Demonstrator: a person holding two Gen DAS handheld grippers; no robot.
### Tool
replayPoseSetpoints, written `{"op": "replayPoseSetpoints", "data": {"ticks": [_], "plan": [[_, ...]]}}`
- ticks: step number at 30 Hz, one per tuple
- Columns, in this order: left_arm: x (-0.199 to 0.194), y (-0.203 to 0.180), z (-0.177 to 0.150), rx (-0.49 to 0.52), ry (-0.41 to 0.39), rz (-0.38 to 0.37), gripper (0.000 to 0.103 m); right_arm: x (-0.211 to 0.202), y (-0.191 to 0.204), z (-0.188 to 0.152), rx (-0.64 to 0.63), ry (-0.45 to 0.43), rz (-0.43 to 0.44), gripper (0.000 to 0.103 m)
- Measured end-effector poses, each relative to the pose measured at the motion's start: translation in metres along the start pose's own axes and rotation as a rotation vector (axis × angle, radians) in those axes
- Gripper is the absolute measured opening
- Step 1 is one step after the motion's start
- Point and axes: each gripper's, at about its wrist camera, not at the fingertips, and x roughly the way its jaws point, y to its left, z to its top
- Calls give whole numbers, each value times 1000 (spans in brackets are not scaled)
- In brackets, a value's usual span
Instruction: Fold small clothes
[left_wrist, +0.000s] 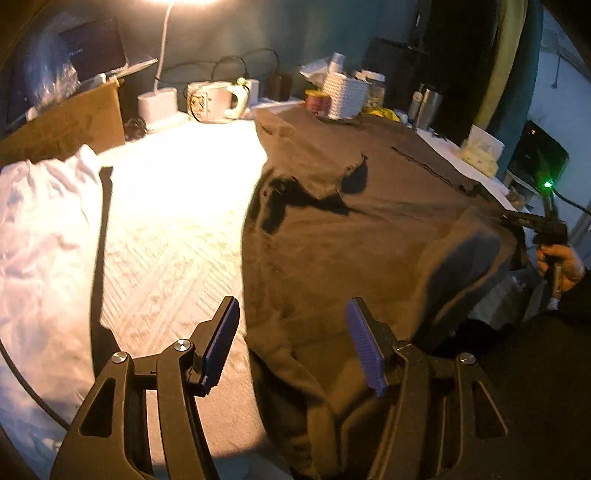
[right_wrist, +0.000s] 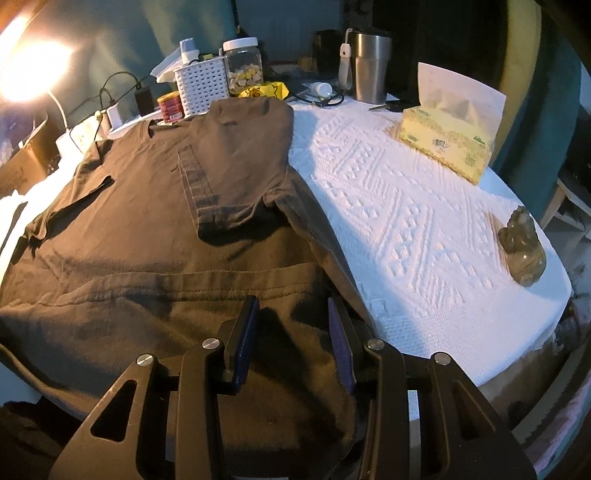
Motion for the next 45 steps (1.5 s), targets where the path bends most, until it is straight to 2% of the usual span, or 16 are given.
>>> {"op": "replayPoseSetpoints", "data": {"ticks": [3,5,6,7,8,11,14,17,21,27,35,39,45], "plan": [[11,-1,-8,-19,58,30,60,-1,3,-5,4,-27,-17,40],[15,-2,-11,-24,80,27,49,-3,4,-7,-4,-29,-25,39],[17,-5,-14,-7,90,44,48,-3,4,-7,-7,-29,-26,35],[17,-8,-14,10,89,59,46,-4,5,-8,-13,-31,-24,18],[17,-10,-15,21,91,71,42,-5,5,-8,-19,-28,-9,9],[16,-10,-14,23,98,82,21,-7,6,-8,-27,-34,-1,6],[13,-16,-11,63,101,113,11,-14,7,-7,-33,-60,-2,6],[14,-20,-8,83,102,125,6,-23,4,-3,-28,-84,4,6],[4,-16,3,39,49,136,5,-38,-4,1,-14,-123,1,6],[-16,-22,27,62,-52,173,5,-58,-14,4,11,-163,6,6],[-27,-24,51,50,-132,206,5,-69,-24,6,51,-181,36,6],[-30,-22,61,20,-196,218,5,-73,-30,10,81,-194,52,6],[-26,-21,80,32,-221,217,5,-80,-36,20,104,-221,52,6]]}}
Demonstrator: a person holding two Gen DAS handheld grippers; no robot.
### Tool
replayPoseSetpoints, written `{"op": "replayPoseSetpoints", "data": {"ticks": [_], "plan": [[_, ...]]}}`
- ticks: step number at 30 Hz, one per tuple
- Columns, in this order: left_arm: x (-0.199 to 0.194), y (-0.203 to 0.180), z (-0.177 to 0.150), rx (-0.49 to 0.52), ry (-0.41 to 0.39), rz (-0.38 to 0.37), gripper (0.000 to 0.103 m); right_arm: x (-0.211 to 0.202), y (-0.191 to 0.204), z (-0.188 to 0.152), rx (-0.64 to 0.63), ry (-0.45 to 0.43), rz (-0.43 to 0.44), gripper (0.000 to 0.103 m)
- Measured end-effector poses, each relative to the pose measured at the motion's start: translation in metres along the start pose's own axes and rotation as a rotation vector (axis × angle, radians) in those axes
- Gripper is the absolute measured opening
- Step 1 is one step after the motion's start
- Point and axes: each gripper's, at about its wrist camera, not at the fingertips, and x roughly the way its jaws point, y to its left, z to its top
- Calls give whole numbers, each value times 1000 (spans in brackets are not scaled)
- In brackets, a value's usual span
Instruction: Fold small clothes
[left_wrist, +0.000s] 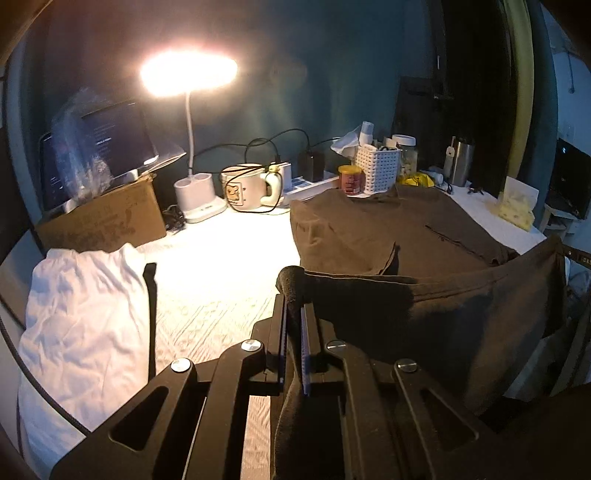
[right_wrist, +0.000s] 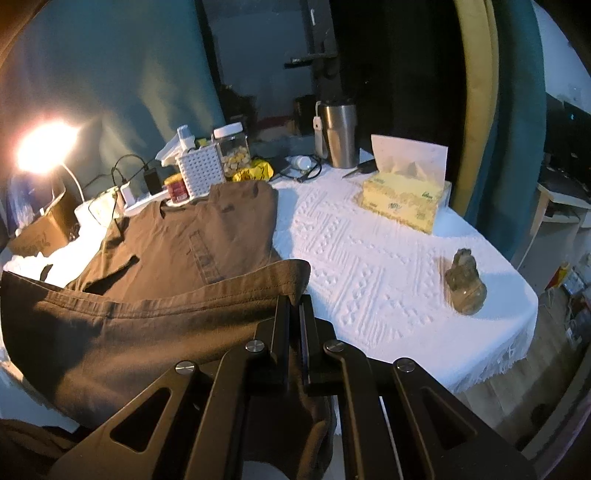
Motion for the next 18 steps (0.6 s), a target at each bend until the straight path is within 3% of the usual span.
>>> {"op": "replayPoseSetpoints", "data": {"ticks": [18], "plan": [[19,16,59,-15,-79,-21,5,-11,0,61,57,-101,21,6]]}}
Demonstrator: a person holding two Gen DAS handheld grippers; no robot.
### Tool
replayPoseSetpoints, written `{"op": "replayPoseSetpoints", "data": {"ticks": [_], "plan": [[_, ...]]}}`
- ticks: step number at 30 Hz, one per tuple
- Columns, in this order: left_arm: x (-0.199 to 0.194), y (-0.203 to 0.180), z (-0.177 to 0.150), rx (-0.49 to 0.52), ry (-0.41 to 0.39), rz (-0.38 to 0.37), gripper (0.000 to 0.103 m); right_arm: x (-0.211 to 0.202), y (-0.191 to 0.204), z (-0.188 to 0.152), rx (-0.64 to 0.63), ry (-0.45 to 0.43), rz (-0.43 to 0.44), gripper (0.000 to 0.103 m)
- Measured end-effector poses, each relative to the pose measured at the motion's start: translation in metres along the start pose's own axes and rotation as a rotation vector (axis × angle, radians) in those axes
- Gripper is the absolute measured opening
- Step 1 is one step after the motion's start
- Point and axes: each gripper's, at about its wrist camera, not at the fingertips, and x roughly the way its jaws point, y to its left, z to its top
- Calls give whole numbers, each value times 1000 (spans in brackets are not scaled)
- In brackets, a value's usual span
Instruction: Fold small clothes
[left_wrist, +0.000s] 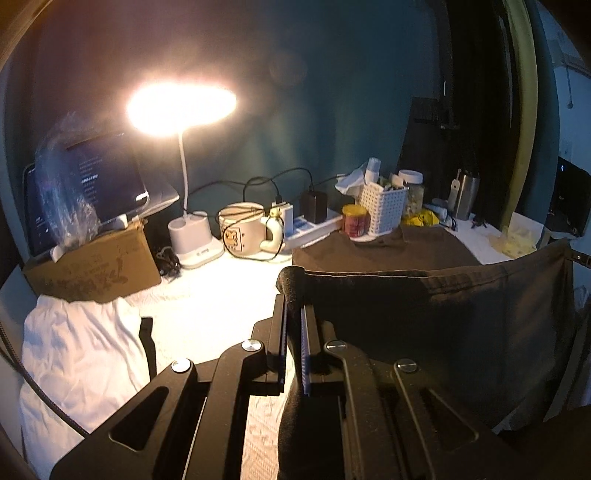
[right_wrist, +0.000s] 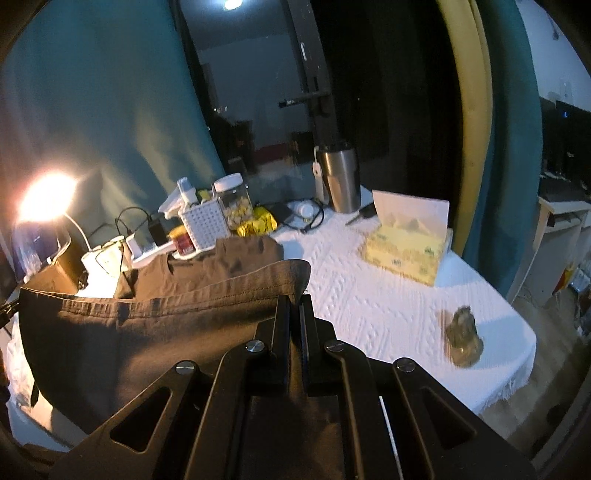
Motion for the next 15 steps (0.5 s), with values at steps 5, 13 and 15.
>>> {"op": "replayPoseSetpoints", "data": {"ticks": [5,13,15], "plan": [[6,3,16,-4,-22,-14,5,4,3,16,-8,-24,-4,6],[18,9,36,-14,-52,-15,5,15,10,39,-29,-50,-14,6],[21,10,41,-12,-60,-17,5,17,12,45,-35,-59,-17,6]]}}
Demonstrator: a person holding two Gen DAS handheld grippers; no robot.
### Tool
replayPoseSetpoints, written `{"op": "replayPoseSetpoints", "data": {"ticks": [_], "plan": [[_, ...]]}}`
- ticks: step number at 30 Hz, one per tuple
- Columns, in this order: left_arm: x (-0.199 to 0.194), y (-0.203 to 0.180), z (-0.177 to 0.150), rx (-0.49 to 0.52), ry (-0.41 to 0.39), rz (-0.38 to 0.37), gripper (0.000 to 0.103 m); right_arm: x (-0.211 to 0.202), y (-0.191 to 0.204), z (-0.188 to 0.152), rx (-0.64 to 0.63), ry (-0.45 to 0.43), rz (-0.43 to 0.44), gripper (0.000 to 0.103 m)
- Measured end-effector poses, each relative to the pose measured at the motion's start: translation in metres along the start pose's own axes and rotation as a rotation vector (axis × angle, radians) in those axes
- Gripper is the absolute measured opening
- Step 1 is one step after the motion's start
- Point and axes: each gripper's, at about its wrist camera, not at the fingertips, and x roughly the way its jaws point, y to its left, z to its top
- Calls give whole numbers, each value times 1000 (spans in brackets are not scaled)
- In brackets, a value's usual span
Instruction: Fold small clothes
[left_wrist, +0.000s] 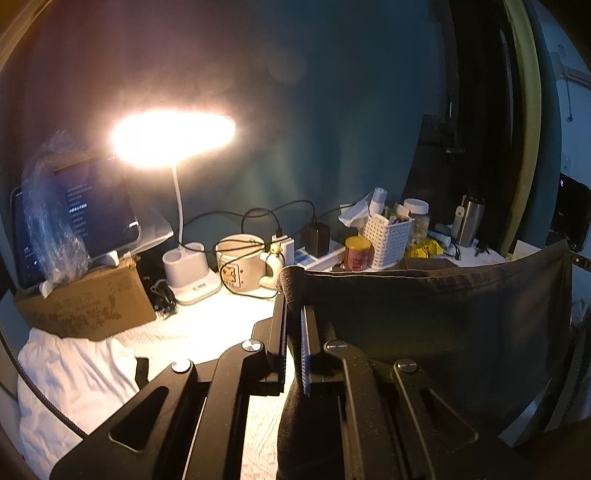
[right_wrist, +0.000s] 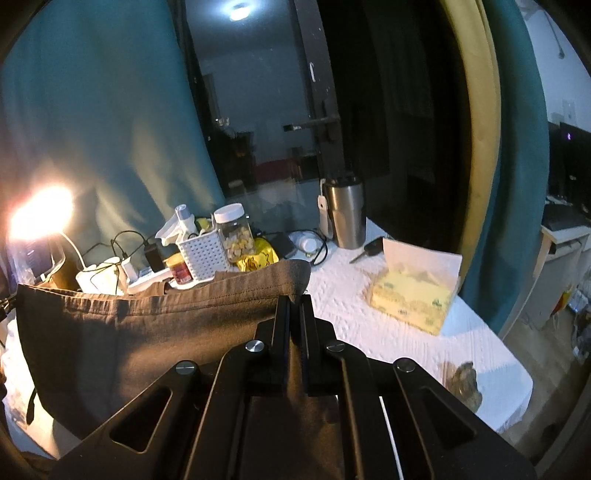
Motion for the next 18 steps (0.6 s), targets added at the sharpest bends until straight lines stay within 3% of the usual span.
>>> {"op": "replayPoseSetpoints", "data": {"ticks": [18], "plan": [[36,12,30,-8,-42,-17,5,41,21,40,-93,-42,-58,6]]}}
